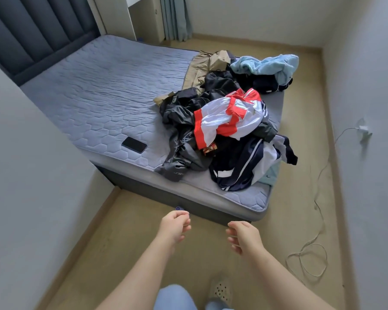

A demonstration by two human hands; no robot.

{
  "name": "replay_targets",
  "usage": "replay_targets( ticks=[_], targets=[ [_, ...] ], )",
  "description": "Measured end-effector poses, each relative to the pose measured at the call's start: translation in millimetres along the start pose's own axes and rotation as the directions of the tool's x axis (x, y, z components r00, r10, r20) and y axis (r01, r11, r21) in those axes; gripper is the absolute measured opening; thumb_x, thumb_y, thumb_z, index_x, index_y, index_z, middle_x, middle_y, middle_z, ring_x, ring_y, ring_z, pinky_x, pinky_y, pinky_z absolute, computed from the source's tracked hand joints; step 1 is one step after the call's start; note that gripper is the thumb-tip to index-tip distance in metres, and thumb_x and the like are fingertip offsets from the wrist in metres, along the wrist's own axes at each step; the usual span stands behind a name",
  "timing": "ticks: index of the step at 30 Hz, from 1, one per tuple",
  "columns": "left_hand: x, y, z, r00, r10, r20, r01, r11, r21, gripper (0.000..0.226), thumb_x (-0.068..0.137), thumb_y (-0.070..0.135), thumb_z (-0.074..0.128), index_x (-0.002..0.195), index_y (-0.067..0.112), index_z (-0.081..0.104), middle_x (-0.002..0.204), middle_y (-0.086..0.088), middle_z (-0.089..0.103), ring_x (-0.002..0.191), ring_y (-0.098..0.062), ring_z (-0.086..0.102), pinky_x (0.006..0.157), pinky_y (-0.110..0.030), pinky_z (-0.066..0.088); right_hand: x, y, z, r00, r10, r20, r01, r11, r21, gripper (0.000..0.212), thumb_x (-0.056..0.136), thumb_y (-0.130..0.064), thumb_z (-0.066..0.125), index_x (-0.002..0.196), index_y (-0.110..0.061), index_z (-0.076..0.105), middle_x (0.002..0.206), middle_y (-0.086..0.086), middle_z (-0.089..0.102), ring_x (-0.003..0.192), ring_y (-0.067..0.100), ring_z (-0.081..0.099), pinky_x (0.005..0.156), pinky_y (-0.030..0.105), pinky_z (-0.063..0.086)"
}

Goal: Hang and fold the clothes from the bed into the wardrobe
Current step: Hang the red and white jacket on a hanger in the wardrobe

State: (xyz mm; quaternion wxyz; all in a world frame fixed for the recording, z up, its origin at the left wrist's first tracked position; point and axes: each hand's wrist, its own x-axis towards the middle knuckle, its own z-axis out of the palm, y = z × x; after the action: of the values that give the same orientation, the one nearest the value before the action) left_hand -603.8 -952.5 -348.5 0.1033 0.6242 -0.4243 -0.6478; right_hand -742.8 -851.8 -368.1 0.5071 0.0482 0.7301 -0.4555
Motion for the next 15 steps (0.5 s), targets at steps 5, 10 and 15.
replay_targets(
  ticks=[5,10,15],
  targets=[
    [41.5,34.1,32.7,1.000,-0.023,0.004,0.023,0.999,0.034,0.015,0.093,0.013,0.048,0.084,0.020,0.057,0.080,0.002,0.061,0.071,-0.010,0.058,0.064,-0.024,0.039,48.0,-39.0,-12.1,0.997,0.069,-0.027,-0.069,0.998,0.005,0.012,0.089,-0.010,0.055,0.077,-0.013,0.055,0.068,0.003,0.056,0.052,0.014,0.044,0.049,0.020,0.032],
    [102.5,79.5,63.4,0.998,-0.051,0.046,0.047,0.997,0.067,0.016,0.093,0.012,0.046,0.083,0.020,0.056,0.079,0.001,0.059,0.069,-0.011,0.056,0.061,-0.024,0.039,98.5,-83.9,-14.3,0.995,0.085,-0.053,-0.083,0.996,0.042,0.013,0.089,-0.008,0.051,0.077,-0.013,0.052,0.067,0.003,0.053,0.050,0.014,0.041,0.049,0.019,0.028],
    [165.4,128.5,82.9,0.995,-0.061,0.082,0.049,0.988,0.149,0.016,0.094,0.014,0.044,0.086,0.022,0.056,0.082,0.002,0.060,0.073,-0.010,0.058,0.062,-0.022,0.040,151.5,-129.6,-6.4,0.990,0.107,-0.094,-0.100,0.992,0.070,0.012,0.091,-0.006,0.050,0.079,-0.010,0.050,0.066,0.004,0.048,0.051,0.015,0.037,0.041,0.017,0.028]
  ],
)
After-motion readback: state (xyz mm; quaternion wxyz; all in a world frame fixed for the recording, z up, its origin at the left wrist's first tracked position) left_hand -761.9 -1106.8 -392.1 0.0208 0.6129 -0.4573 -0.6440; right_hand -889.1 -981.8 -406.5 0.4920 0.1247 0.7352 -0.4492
